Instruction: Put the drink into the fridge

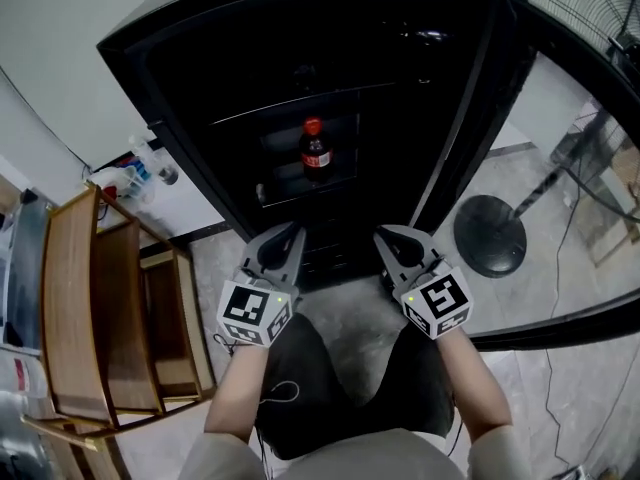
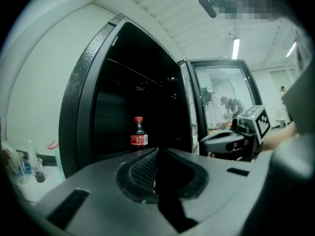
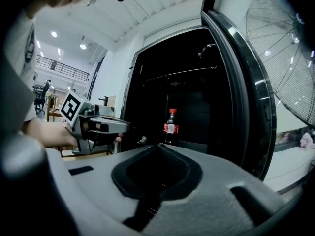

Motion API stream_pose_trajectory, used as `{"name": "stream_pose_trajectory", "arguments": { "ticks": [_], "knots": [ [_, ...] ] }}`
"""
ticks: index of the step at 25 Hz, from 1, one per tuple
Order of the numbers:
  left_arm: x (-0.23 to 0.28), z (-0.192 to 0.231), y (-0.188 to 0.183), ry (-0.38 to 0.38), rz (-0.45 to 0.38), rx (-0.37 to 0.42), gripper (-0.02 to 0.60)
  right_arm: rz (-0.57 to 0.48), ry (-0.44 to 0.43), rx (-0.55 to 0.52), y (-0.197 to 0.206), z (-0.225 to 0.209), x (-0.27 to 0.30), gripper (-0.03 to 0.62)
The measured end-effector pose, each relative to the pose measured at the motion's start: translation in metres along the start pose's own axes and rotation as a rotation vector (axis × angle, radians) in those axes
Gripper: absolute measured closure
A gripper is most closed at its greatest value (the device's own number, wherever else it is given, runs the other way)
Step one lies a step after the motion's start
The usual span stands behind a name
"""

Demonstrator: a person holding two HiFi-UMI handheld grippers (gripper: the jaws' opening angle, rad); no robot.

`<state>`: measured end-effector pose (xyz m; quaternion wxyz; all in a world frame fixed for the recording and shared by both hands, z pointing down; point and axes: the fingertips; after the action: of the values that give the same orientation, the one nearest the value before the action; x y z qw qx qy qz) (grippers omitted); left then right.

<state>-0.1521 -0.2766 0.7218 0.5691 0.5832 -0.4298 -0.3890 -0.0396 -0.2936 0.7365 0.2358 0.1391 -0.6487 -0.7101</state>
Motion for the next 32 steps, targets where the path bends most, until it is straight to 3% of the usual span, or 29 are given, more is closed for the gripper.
{"name": "stream_pose_trajectory", "arguments": {
  "ticks": [2,9,15,18,23,32],
  "knots": [
    [-0.002,-0.005,-0.001,0.017,-0.033,-0.007,0.563,0.002,0.004,0.001,0.004,-0.005,0.005,0.597],
    [0.003,-0.011,0.005,0.042,-0.027,-0.019,0.568,-0.016,-0.001,-0.018,0.013,-0.017,0.016,0.597],
    [0.01,-0.018,-0.026,0.029,-0.019,0.001,0.572,-0.002,-0.012,0.066,-0.017,-0.02,0.019,0.597],
    [0.007,-0.024,-0.06,0.021,0.011,0.005,0.572,0.022,-0.034,0.134,-0.052,-0.013,0.011,0.597],
    [-0.01,-0.039,-0.122,0.014,0.065,-0.056,0.574,0.064,-0.057,0.2,-0.113,-0.005,-0.021,0.597],
    [-0.056,-0.065,-0.257,-0.036,0.151,-0.064,0.574,0.143,0.041,0.195,-0.243,-0.036,-0.104,0.597]
  ]
}}
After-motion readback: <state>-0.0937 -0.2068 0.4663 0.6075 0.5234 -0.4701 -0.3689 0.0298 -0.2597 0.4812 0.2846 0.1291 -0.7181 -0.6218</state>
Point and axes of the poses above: the fingertips, and each gripper's own axes: x forward along the fingers, z to its left, y out of its underside, and after that the axes turned 1 degree about -y, right-handed
